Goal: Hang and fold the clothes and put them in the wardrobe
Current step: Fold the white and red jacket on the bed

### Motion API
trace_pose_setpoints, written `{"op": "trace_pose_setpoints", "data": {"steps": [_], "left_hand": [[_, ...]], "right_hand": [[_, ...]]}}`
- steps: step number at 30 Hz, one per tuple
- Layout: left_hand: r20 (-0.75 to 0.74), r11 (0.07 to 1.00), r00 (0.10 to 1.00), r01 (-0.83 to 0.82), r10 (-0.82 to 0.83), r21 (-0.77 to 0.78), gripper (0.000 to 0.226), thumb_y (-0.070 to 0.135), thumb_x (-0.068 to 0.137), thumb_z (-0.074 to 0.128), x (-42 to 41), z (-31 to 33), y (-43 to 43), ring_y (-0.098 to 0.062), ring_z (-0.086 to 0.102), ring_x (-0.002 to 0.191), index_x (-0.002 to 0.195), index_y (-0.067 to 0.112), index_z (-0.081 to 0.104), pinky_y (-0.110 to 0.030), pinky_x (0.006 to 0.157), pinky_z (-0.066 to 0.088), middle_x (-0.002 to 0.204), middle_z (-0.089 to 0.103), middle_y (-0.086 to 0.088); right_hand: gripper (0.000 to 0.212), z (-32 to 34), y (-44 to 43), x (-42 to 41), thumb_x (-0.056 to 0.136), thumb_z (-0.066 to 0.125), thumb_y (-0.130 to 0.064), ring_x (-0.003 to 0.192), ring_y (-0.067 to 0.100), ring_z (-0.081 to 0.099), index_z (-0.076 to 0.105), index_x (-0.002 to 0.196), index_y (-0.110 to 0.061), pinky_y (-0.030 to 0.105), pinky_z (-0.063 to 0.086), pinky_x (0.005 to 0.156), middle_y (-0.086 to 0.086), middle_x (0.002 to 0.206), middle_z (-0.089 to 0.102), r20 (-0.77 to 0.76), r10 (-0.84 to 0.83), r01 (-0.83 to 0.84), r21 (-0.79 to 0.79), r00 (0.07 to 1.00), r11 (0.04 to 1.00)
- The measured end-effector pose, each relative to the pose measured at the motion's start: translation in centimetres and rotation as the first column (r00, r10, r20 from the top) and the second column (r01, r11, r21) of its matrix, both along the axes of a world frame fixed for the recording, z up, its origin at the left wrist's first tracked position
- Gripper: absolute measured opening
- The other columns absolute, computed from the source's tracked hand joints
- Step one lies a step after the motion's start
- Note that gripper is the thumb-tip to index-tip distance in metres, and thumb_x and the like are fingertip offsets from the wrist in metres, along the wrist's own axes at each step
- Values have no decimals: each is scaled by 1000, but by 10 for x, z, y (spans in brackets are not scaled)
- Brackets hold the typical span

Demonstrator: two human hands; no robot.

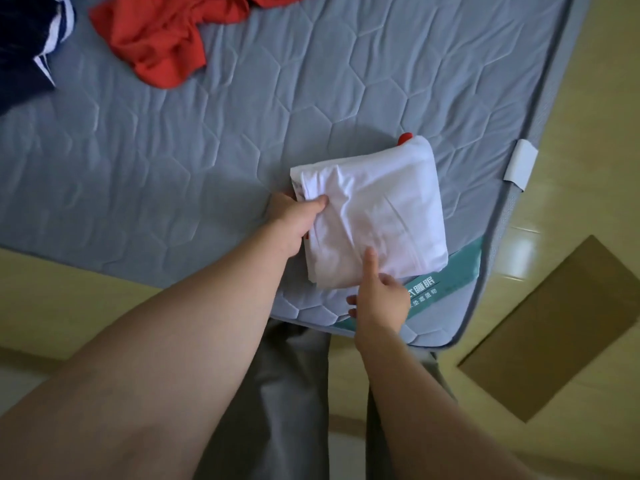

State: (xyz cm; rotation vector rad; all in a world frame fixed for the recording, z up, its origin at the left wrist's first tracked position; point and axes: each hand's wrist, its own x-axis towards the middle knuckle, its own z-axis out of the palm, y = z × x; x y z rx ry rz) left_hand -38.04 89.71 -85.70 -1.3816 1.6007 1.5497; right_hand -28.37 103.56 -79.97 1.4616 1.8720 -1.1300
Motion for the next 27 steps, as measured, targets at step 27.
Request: {"op": "trace_pose_setpoints", "data": {"steps": [27], "left_hand": [[15, 756, 831, -513, 556, 407, 18, -8, 94, 51, 53, 405, -89, -22, 66, 74, 88, 4, 63, -30, 63, 55, 63, 72, -8]], "right_hand": [[38, 358, -51, -71, 84, 81, -17, 92, 31, 74, 62, 117, -15, 47, 63, 71, 10, 106, 74, -260, -50, -94, -514, 964, 853]]}}
